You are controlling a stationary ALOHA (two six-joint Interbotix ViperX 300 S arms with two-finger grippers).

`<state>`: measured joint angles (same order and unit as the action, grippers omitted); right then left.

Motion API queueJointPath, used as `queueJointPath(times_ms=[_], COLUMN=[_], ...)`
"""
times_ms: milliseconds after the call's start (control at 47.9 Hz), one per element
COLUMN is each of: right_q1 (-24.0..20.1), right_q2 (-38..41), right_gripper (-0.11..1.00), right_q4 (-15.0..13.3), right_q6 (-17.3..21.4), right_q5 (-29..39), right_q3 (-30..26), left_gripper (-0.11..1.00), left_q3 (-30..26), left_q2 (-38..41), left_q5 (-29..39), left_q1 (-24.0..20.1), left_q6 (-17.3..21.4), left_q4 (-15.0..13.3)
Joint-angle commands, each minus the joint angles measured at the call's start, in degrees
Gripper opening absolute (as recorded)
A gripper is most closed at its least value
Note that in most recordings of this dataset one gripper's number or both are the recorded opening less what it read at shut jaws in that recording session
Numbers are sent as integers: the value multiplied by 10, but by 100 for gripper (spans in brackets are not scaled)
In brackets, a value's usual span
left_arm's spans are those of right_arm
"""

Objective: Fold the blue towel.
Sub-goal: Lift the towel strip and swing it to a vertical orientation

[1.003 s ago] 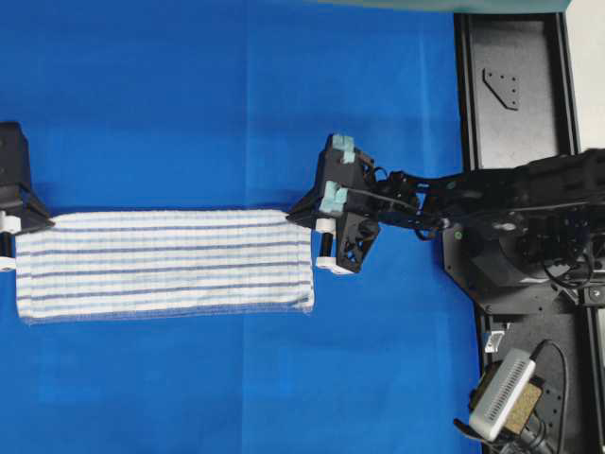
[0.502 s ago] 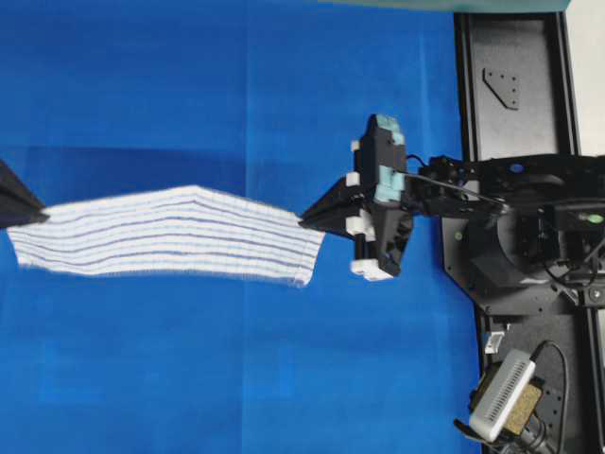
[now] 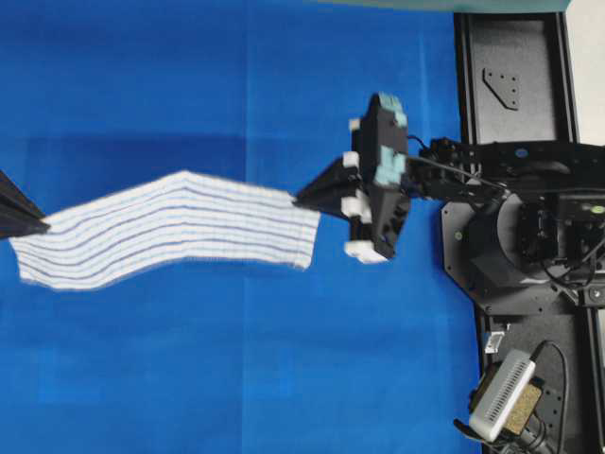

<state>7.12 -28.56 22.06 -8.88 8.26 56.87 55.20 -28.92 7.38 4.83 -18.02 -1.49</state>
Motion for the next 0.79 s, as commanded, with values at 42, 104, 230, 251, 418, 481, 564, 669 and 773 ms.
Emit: queueJointPath(times_ms=[42, 104, 230, 251, 418, 481, 564, 669, 773], right_q1=[41, 56, 85, 89, 116, 122, 130, 142, 149], right_q2=[33, 52, 96, 103, 149, 163, 179, 195, 200], right_gripper=[14, 14, 14, 14, 14, 14, 14, 14, 14], right_q4=[-19, -30, -52, -55, -86, -97, -107, -119, -127], right_q6=[-2, -2, -1, -2, -2, -2, -2, -2, -2], right_q5=[-9, -10, -15, -16, -28, -34, -40, -47, -54], right_q3=[-47, -64, -103, -109, -157, -173, -192, -212, -220], left_gripper=[3, 3, 3, 3, 3, 3, 3, 3, 3], left_q3=[-25, -30, -36, -37, -52, -64, -81, -108, -147], left_q2=[18, 28, 55, 61, 112, 134, 161, 196, 232], left_q5=[-33, -47, -81, -89, -144, -160, -174, -187, -196], left_q1=[14, 21, 34, 36, 46, 49, 51, 52, 52], left_q6=[-20, -30, -39, -40, -50, -50, -49, -49, -47], left_q4=[-1, -1, -1, -1, -1, -1, -1, -1, -1])
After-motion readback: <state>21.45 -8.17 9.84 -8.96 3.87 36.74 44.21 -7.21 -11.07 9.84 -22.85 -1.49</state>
